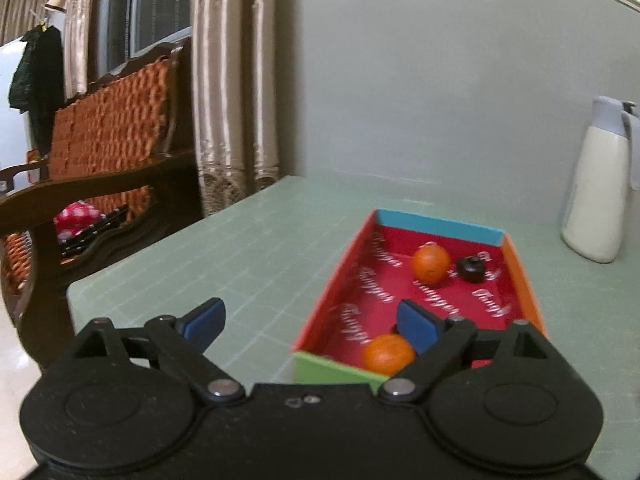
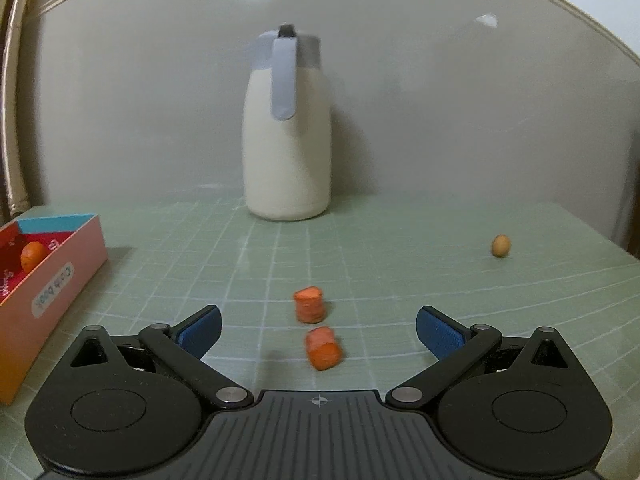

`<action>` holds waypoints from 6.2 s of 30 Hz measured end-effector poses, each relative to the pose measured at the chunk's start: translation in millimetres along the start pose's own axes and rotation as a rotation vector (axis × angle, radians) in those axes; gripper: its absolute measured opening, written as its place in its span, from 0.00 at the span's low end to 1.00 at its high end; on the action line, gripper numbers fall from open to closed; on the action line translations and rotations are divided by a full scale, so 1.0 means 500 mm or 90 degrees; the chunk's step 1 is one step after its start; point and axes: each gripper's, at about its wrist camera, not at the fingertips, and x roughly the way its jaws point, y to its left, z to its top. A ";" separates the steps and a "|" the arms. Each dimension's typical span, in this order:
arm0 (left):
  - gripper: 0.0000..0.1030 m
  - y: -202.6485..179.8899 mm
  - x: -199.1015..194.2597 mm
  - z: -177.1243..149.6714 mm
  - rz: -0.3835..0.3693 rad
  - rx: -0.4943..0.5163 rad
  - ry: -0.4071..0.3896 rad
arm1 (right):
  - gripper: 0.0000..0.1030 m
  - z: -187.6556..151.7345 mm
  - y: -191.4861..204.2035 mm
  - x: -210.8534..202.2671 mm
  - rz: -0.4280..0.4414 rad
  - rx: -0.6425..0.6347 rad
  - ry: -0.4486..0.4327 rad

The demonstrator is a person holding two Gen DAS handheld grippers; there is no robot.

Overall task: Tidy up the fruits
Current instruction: 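Grasp an orange carrot piece with the right gripper, then carry the carrot piece over the box and open the right gripper, then grasp the other carrot piece with the left gripper, then carry the carrot piece over the box and open the left gripper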

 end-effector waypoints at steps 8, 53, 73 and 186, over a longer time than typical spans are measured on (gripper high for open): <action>0.84 0.071 -0.006 -0.016 0.033 -0.046 0.017 | 0.56 0.003 -0.005 0.047 0.000 0.015 0.073; 0.87 0.160 -0.033 -0.038 0.076 -0.108 0.031 | 0.19 0.057 0.260 -0.071 0.371 -0.096 -0.061; 0.88 0.173 -0.034 -0.038 0.071 -0.135 0.035 | 0.77 0.026 0.338 -0.082 0.375 -0.154 -0.049; 0.13 -0.426 0.019 -0.009 -0.233 0.219 -0.022 | 1.00 -0.004 -0.184 -0.085 -0.145 0.033 -0.069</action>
